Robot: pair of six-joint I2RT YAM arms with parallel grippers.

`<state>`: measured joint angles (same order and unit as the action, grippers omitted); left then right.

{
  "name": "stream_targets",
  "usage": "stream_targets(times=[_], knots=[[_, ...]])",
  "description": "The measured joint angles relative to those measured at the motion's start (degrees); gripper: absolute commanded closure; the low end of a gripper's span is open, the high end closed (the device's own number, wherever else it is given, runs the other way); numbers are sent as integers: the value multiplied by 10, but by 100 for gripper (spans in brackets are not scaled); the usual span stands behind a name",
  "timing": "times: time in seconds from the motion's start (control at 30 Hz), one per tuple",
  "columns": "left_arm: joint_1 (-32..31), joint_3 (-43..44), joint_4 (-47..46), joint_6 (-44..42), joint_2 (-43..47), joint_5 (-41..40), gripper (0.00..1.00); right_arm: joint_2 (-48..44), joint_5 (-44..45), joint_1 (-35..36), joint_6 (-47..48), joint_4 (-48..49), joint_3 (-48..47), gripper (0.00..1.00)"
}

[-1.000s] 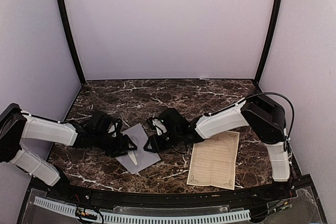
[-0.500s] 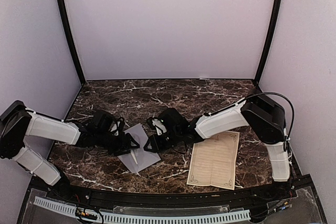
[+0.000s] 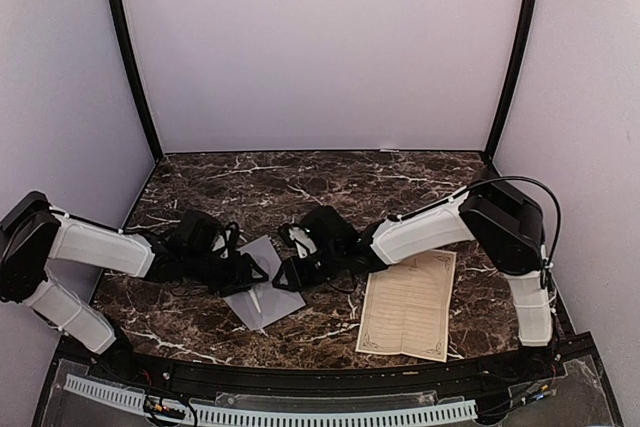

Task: Place the letter into the envelope and seal it
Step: Place the letter in the envelope.

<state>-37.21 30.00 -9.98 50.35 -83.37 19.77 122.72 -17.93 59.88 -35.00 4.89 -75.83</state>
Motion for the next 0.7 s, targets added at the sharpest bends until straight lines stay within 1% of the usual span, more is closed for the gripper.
stream_targets(times=[0.13, 0.23, 0.3, 0.5, 0.7], knots=[[-1, 0, 41, -1, 46, -28, 39, -9, 12, 6, 6, -15, 1, 52], [-1, 0, 55, -2, 73, -41, 37, -21, 25, 7, 10, -31, 1, 44], [-1, 0, 64, -2, 85, -51, 37, -32, 37, 7, 17, -41, 1, 41], [-1, 0, 76, -2, 77, -64, 35, -48, 57, 7, 24, -56, 1, 40], [-1, 0, 90, -5, 57, -71, 35, -47, 49, 7, 18, -57, 1, 39]])
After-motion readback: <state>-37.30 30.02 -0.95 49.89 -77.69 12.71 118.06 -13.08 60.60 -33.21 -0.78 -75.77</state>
